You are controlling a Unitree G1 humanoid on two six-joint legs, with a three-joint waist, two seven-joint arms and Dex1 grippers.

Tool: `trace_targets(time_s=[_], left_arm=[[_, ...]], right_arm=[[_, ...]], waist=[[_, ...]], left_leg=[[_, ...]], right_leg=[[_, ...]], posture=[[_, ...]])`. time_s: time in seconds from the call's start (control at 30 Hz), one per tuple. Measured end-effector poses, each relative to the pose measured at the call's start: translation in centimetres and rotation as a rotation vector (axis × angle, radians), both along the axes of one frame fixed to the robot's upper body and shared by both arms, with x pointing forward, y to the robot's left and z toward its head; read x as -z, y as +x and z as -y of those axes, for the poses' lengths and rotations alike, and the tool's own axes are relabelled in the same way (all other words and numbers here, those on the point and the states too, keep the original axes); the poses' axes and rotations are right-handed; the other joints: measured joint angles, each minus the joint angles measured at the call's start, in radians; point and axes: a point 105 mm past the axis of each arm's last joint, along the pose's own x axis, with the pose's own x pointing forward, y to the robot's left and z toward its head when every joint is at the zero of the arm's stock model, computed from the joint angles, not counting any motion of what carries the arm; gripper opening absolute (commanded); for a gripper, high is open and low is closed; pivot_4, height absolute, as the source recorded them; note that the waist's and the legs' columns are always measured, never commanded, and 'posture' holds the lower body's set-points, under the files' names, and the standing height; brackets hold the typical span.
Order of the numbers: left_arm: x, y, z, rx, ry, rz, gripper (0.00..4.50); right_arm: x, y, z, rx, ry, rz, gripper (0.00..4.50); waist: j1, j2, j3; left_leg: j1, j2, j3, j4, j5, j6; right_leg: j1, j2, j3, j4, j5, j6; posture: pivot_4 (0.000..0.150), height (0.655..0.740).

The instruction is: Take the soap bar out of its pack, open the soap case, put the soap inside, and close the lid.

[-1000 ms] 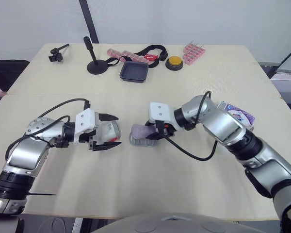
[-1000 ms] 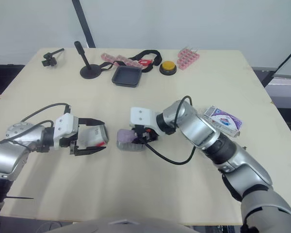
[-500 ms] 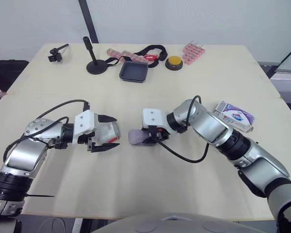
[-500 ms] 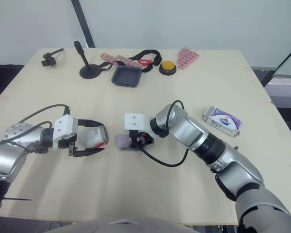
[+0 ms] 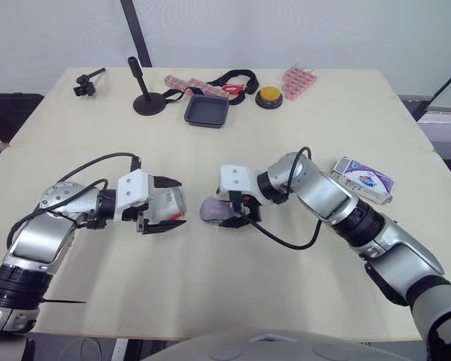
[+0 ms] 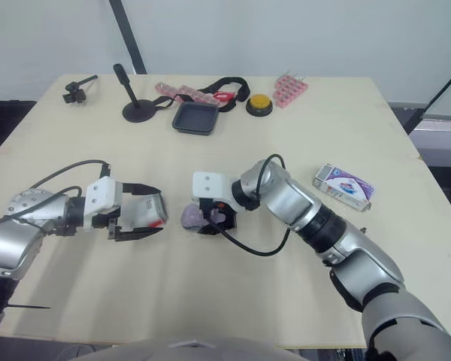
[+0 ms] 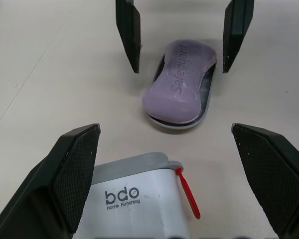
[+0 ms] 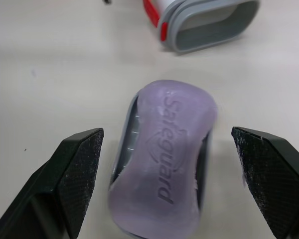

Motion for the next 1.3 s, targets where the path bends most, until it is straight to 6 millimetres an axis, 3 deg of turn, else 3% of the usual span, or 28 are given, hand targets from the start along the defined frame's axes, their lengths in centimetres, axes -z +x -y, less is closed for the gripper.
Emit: trace_targets(time_s=[0.2, 0.4, 0.5, 0.87, 1.13, 1.3], left_arm=[[-0.2, 0.3, 0.5, 0.013, -0.015, 0.01, 4.5], [0.5, 1.1, 1.2, -0.009, -0.106, -0.019, 4.5], [0.7, 1.2, 1.0, -0.009, -0.108, -0.023, 4.5], [0.7, 1.5, 0.8, 0.019, -0.106, -0.034, 4.5], [-1.3, 3.1, -0.4, -0.002, -0.036, -0.067, 4.5], [-0.7, 2.6, -1.7, -0.025, 0.015, -0.111, 4.5]], right_arm=[[-2.5, -1.3, 3.0, -0.008, 0.218, -0.021, 4.47], [-1.6, -3.9, 7.9, 0.071, 0.396, -0.028, 4.47], [-1.7, -4.9, 9.1, 0.128, 0.502, -0.032, 4.47], [-2.2, -4.8, 10.4, 0.231, 0.57, -0.023, 4.47], [-2.9, -3.7, 9.3, 0.232, 0.608, 0.009, 4.47], [-3.5, -3.5, 8.9, 0.227, 0.631, 0.02, 4.47]], waist=[[0.016, 0.0, 0.0], [0.019, 0.0, 0.0], [0.009, 0.0, 0.0], [0.008, 0.0, 0.0], [0.006, 0.0, 0.0], [0.004, 0.0, 0.0]], left_leg=[[-0.001, 0.0, 0.0, 0.0, 0.0, 0.0], [-0.005, 0.0, 0.0, 0.0, 0.0, 0.0], [-0.005, 0.0, 0.0, -0.001, 0.0, 0.0], [-0.005, 0.0, 0.0, -0.001, 0.001, 0.001], [-0.004, 0.0, 0.0, -0.002, 0.001, 0.001], [-0.005, 0.0, 0.0, -0.004, 0.001, 0.001]], right_leg=[[0.0, 0.0, 0.0, 0.0, 0.0, 0.0], [0.0, -0.001, 0.0, -0.001, 0.0, 0.0], [0.0, 0.0, 0.001, -0.001, 0.0, 0.0], [0.0, -0.001, 0.0, -0.002, 0.0, 0.0], [0.0, -0.001, 0.0, -0.001, 0.0, 0.0], [0.0, -0.001, 0.0, -0.004, 0.0, 0.0]], posture=[[0.15, 0.74], [0.15, 0.74], [0.15, 0.74], [0.15, 0.74], [0.15, 0.74], [0.15, 0.74]])
